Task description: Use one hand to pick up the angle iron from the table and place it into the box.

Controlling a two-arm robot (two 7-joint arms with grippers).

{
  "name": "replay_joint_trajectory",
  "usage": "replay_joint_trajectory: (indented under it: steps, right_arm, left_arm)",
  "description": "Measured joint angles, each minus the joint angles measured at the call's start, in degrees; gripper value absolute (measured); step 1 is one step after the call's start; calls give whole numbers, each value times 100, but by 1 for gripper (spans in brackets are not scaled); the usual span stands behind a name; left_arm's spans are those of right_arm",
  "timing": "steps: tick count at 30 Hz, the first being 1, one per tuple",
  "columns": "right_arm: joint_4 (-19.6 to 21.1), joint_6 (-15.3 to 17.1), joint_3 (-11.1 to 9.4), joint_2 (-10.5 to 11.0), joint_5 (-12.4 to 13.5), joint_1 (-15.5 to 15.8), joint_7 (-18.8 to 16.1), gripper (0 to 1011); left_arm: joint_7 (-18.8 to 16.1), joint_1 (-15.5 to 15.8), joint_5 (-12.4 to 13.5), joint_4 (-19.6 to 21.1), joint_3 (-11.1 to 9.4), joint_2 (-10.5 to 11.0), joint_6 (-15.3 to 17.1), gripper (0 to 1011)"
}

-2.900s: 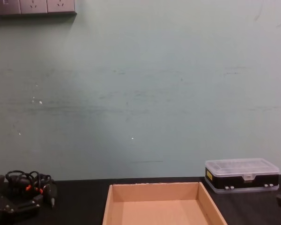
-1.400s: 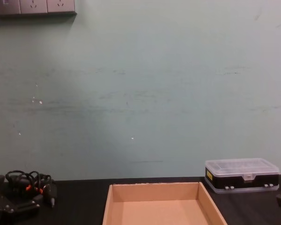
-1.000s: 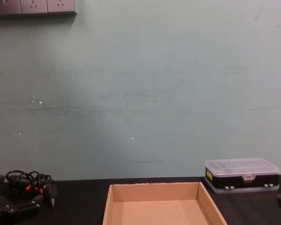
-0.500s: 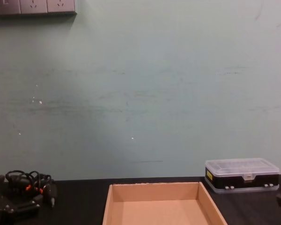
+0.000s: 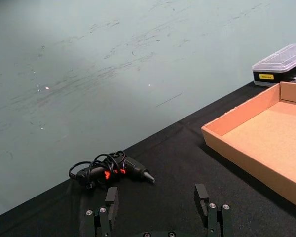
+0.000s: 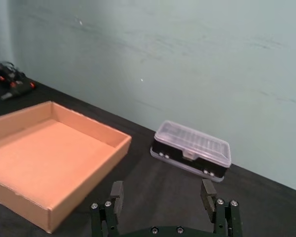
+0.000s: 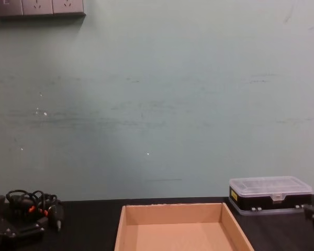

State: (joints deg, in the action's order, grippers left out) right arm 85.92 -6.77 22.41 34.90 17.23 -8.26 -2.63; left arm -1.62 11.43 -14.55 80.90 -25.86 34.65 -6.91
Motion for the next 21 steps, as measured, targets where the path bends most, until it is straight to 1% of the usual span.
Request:
replay_joint_trajectory:
  steps: [5, 6, 9, 11, 14, 15, 16, 18, 21]
  right_arm:
    - [348, 13, -216, 92, 240, 188, -163, 1003]
    - [480, 40, -293, 130, 327, 258, -223, 1003]
    - [690, 105, -415, 205, 477, 363, -332, 1003]
    - [910, 199, -525, 289, 632, 473, -454, 1003]
    - [1295, 425, -712, 448, 933, 657, -706, 1003]
    - [1295, 425, -712, 448, 933, 657, -706, 1003]
    - [1447, 527, -776, 517, 1033, 727, -808, 1003]
    - [1645, 704, -834, 630, 1164, 812, -988, 1003]
    - [1822, 860, -874, 742, 1267, 892, -1167, 1003]
  left_arm:
    - [0, 0, 0, 0, 0, 0, 0, 1011]
    - [0, 0, 0, 0, 0, 0, 0, 1011]
    - [0, 0, 0, 0, 0, 0, 0, 1011]
    - [0, 0, 0, 0, 0, 0, 0, 1011]
    - [0, 0, 0, 0, 0, 0, 0, 1011]
    - [0, 0, 0, 0, 0, 0, 0, 1011]
    - [0, 0, 0, 0, 0, 0, 0, 1011]
    - [0, 0, 0, 0, 0, 0, 0, 1011]
    - [0, 0, 0, 0, 0, 0, 0, 1011]
